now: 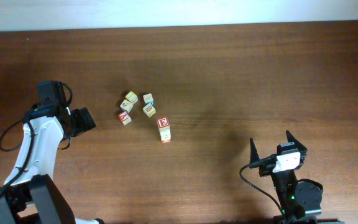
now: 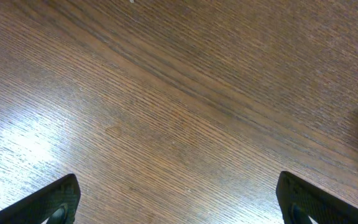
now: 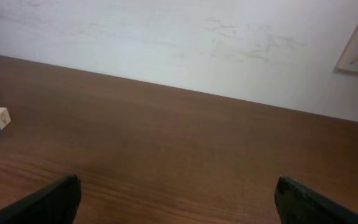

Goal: Rotate 5 blocks

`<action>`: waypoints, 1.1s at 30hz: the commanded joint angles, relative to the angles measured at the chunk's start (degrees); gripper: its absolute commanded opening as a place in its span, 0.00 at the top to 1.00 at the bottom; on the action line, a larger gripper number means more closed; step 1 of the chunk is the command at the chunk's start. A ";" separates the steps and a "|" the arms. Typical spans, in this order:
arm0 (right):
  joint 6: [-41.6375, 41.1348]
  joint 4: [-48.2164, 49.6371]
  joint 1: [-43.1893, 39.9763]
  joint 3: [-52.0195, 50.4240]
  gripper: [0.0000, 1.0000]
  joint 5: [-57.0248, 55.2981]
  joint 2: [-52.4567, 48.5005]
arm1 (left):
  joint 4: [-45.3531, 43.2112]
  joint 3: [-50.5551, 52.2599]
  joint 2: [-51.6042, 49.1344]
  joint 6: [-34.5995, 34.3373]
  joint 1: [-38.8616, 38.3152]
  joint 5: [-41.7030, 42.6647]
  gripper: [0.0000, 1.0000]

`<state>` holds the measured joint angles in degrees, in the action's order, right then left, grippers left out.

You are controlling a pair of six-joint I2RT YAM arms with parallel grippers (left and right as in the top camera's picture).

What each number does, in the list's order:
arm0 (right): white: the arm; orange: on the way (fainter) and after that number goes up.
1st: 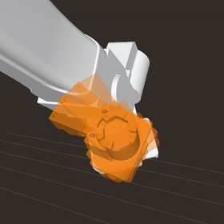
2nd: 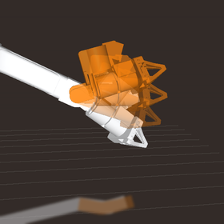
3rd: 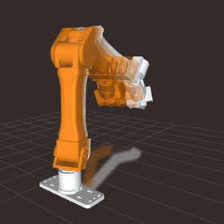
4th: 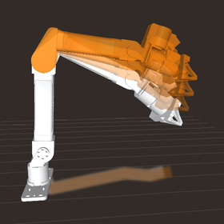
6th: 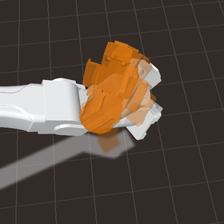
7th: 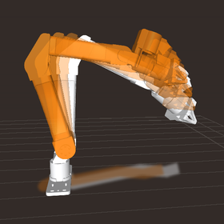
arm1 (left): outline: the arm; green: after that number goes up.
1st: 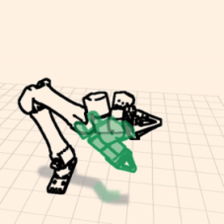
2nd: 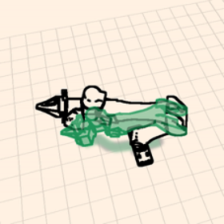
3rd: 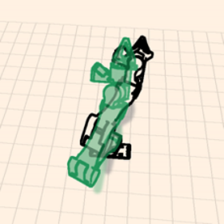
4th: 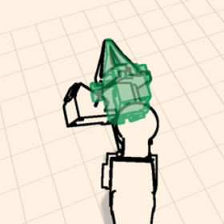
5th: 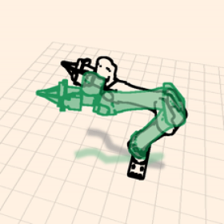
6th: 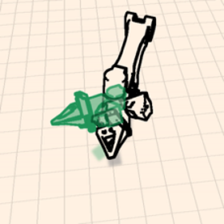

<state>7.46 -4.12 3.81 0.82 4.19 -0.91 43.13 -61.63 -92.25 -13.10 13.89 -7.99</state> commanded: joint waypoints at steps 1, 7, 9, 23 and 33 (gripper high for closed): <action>-0.66 -0.02 0.39 -0.50 0.02 0.13 0.66 | 0.04 -0.76 0.94 0.31 0.04 -0.44 0.01; -0.66 -0.02 0.42 -0.50 0.01 0.13 0.66 | 0.04 -0.76 0.94 0.31 0.04 -0.44 0.01; -0.66 -0.02 0.42 -0.50 0.01 0.13 0.66 | 0.04 -0.76 0.94 0.31 0.04 -0.44 0.01; -0.66 -0.02 0.42 -0.50 0.01 0.13 0.66 | 0.09 -0.68 11.63 0.31 0.00 -0.42 0.01; -0.66 -0.02 0.42 -0.50 0.01 0.13 0.66 | -11.30 12.04 45.97 6.82 -4.24 -0.42 0.01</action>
<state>7.44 -4.12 3.81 0.82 4.19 -0.84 35.97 -56.71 -54.52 -11.79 12.84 -8.32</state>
